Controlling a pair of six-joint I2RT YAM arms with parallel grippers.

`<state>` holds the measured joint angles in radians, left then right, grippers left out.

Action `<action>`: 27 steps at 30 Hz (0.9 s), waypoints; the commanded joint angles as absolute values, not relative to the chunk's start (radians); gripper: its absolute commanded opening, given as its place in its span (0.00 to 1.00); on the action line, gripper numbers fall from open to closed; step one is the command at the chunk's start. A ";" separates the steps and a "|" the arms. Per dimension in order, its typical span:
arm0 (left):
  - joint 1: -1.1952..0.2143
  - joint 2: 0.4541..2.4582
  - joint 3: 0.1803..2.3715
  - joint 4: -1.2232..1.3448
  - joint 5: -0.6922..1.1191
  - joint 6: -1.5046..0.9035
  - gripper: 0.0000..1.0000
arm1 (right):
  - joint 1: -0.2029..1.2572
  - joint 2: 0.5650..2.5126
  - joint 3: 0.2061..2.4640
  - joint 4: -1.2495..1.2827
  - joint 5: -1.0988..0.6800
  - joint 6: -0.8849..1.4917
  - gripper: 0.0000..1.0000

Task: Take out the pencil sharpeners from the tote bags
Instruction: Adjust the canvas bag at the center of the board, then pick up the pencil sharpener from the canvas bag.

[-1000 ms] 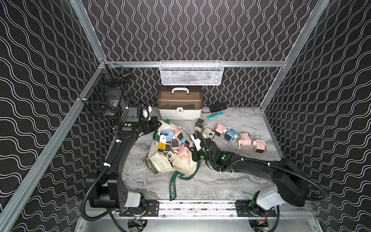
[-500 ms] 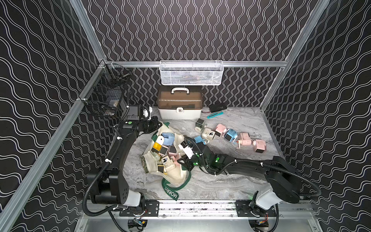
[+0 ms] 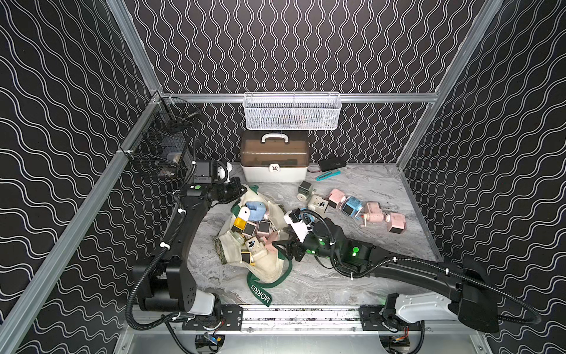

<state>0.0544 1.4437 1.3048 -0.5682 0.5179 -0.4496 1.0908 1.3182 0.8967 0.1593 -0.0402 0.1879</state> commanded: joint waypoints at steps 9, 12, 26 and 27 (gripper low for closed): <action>0.064 1.425 1.306 -0.442 0.544 -0.462 0.00 | 1.096 1.659 1.264 0.016 0.005 0.550 0.76; 0.065 1.419 1.301 -0.442 0.542 -0.460 0.00 | 1.093 1.724 1.298 0.014 0.023 0.663 0.76; 0.084 1.414 1.294 -0.426 0.574 -0.471 0.00 | 1.091 1.846 1.394 -0.043 0.176 0.878 0.81; 0.084 1.414 1.295 -0.426 0.573 -0.471 0.00 | 1.091 1.838 1.380 -0.041 0.197 0.888 0.81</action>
